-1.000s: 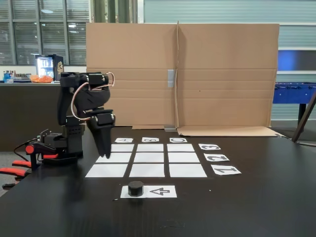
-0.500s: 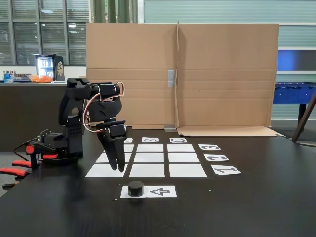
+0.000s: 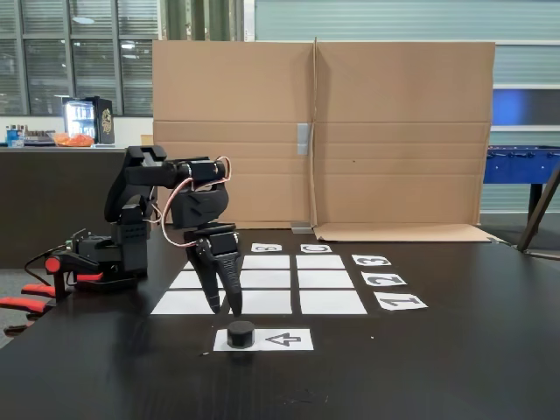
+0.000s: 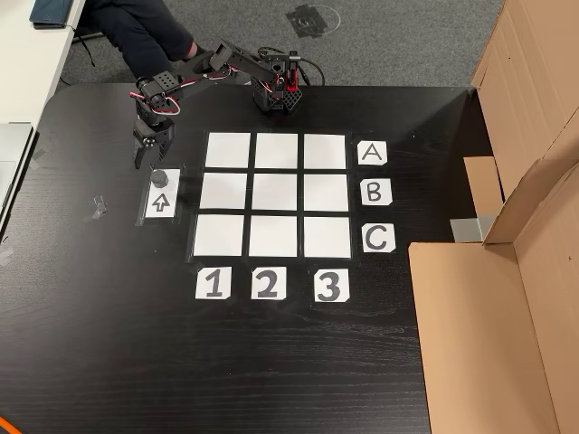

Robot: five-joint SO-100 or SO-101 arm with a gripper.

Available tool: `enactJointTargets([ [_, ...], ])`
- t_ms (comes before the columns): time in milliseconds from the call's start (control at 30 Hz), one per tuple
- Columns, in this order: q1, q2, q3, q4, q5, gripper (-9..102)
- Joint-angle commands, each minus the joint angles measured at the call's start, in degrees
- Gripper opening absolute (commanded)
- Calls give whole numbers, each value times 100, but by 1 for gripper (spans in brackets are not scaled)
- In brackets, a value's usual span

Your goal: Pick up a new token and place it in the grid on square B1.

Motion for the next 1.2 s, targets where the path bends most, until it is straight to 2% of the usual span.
enactJointTargets([
  [0,-114,26,-220,-35,9,29],
  [467,-448,-554,-703,-53,35,29],
  [1167,-457,-958,-861,-88,35,29],
])
